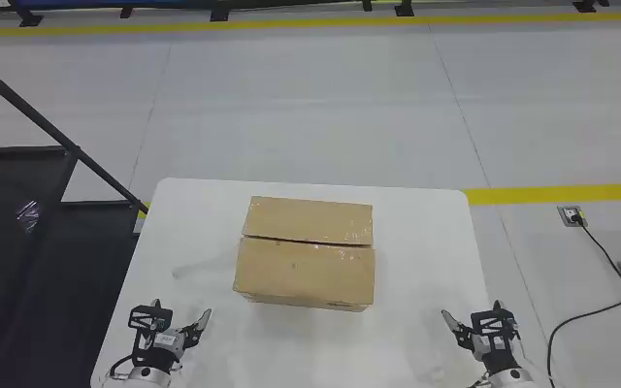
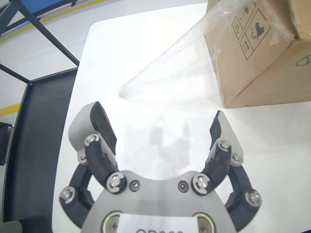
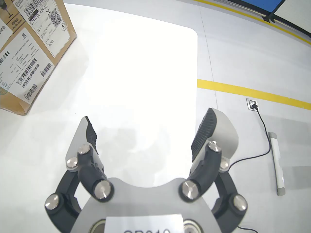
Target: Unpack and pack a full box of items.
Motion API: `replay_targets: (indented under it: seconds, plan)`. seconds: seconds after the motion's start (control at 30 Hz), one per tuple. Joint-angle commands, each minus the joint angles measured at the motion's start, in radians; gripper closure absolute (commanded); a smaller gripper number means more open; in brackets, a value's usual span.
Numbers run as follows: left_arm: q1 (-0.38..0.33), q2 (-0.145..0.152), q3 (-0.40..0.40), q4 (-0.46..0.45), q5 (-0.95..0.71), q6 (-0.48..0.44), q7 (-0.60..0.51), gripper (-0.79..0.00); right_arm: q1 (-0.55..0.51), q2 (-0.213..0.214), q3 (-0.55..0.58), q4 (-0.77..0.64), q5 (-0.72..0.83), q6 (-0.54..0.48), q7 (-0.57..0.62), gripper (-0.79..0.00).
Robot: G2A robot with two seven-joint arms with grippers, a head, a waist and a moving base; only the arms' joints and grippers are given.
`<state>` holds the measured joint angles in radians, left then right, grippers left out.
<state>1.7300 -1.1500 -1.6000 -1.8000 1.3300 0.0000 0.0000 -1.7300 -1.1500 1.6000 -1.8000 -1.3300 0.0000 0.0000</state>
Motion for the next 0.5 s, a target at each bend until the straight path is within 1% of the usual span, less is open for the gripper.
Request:
replay_targets:
  seconds: [0.0,0.47]
  plan:
    - [0.0,0.0,0.0,0.0,0.0,0.0,0.0,-0.784,0.0,0.0,0.0,0.0,0.0,0.0,0.0,-0.784]
    - [-0.001,0.0,-0.001,-0.001,-0.005,0.002,0.003,-0.785,0.0,0.0,-0.005,-0.004,-0.002,-0.01,0.0,-0.785]
